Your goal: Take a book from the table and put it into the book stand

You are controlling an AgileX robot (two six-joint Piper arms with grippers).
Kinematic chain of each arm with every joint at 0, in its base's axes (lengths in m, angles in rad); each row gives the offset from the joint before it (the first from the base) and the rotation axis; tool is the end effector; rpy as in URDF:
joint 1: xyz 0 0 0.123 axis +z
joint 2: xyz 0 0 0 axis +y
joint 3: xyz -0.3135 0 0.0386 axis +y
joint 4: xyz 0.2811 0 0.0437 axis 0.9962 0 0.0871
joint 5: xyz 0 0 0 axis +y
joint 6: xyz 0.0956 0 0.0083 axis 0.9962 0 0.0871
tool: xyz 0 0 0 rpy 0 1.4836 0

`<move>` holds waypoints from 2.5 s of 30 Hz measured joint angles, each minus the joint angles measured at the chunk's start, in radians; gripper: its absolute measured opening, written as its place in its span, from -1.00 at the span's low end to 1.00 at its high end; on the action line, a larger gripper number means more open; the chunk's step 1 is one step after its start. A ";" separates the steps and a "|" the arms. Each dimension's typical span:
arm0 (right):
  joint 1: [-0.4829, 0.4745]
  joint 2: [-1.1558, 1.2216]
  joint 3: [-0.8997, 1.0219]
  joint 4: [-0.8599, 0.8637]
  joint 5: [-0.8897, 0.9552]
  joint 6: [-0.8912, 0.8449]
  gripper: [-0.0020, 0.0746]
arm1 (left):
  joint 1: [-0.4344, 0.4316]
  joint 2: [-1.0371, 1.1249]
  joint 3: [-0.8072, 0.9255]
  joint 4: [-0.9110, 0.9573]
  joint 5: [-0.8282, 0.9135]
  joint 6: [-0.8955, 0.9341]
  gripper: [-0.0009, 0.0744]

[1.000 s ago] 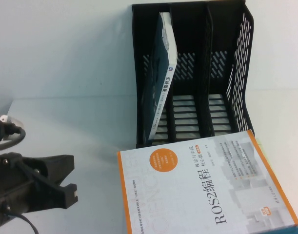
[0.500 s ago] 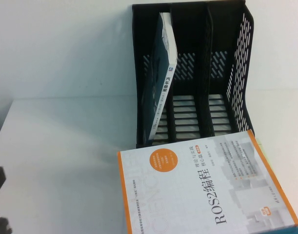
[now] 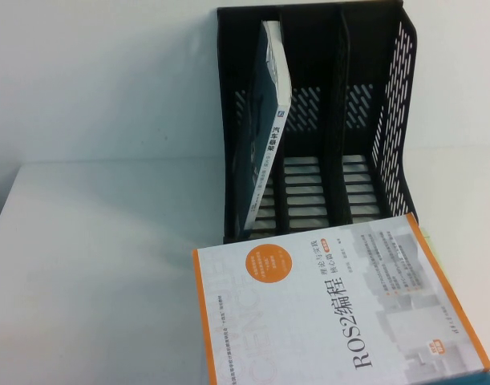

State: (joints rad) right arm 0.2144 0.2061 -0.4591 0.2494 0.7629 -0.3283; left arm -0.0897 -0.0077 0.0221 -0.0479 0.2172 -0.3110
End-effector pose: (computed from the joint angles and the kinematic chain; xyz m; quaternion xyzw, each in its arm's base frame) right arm 0.0444 0.0264 0.3001 -0.1956 0.8104 0.0901 0.5448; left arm 0.0625 -0.0066 0.1850 -0.0977 0.7499 -0.1490 0.6372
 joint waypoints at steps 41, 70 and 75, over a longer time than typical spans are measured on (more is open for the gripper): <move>-0.297 -0.220 0.330 0.003 -0.396 -0.113 -0.96 | -0.002 -0.004 -0.006 -0.001 0.110 -0.002 -0.98; -0.297 -0.220 0.478 0.102 -0.382 -0.111 -0.96 | -0.002 -0.004 -0.008 -0.001 0.113 -0.004 -0.99; -0.297 -0.220 0.478 0.102 -0.382 -0.111 -0.96 | -0.002 -0.004 -0.008 -0.001 0.113 -0.004 -0.99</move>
State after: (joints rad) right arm -0.0824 -0.0137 0.0193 0.3519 0.3810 -0.4394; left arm -0.0916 -0.0118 0.0144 -0.0494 0.3304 -0.3147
